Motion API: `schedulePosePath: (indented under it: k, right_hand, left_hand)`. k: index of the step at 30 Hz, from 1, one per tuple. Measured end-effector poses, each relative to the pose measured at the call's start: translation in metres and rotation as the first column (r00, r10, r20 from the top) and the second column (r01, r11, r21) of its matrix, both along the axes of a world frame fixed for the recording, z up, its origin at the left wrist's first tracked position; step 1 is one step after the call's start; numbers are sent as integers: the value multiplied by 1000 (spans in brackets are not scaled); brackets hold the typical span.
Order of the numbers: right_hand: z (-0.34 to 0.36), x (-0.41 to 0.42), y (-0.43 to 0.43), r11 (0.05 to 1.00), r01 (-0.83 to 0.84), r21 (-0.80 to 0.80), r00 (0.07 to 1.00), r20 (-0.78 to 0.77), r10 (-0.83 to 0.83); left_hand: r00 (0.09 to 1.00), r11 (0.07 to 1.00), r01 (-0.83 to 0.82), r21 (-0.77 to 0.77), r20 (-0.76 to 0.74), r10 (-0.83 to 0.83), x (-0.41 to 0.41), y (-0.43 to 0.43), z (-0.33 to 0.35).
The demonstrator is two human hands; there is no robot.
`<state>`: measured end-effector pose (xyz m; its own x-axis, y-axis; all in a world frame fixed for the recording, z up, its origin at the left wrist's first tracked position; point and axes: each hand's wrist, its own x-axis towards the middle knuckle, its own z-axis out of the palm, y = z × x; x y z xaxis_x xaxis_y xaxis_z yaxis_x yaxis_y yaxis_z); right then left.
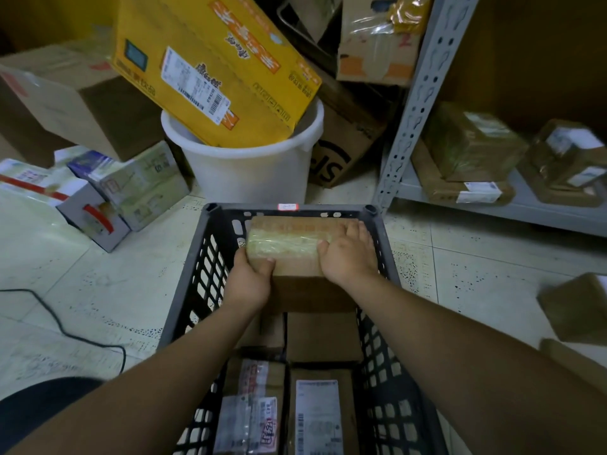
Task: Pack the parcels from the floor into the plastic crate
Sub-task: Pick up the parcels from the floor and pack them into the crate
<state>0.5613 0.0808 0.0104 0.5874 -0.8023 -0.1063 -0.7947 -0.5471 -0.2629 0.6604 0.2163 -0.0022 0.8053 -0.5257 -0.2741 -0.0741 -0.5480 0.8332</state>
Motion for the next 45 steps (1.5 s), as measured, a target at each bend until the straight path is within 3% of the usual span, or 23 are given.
schedulePosePath:
  k: [7, 18, 23, 29, 35, 42, 45]
  right_hand:
    - [-2, -5, -7, 999, -19, -34, 994, -107, 15]
    - [28, -11, -2, 997, 34, 66, 996, -78, -29]
    - [116, -34, 22, 982, 71, 176, 995, -86, -57]
    - [261, -81, 48, 945, 82, 316, 995, -76, -60]
    - [425, -156, 84, 933, 136, 333, 991, -31, -134]
    - [565, -284, 136, 918, 273, 288, 948, 79, -307]
    - [608, -347, 158, 893, 348, 287, 915, 103, -390]
  left_hand:
    - [995, 994, 98, 48, 25, -99, 0, 1, 0]
    - [976, 971, 216, 101, -64, -210, 5, 8, 42]
    - [954, 942, 299, 152, -89, -288, -12, 32, 131]
    - [933, 877, 358, 322, -93, -347, -52, 65, 286]
    - [903, 850, 426, 310, -82, -423, -109, 94, 445]
    - [785, 749, 597, 290, -18, -619, -204, 114, 574]
    - [688, 674, 695, 251, 42, -725, -262, 112, 623]
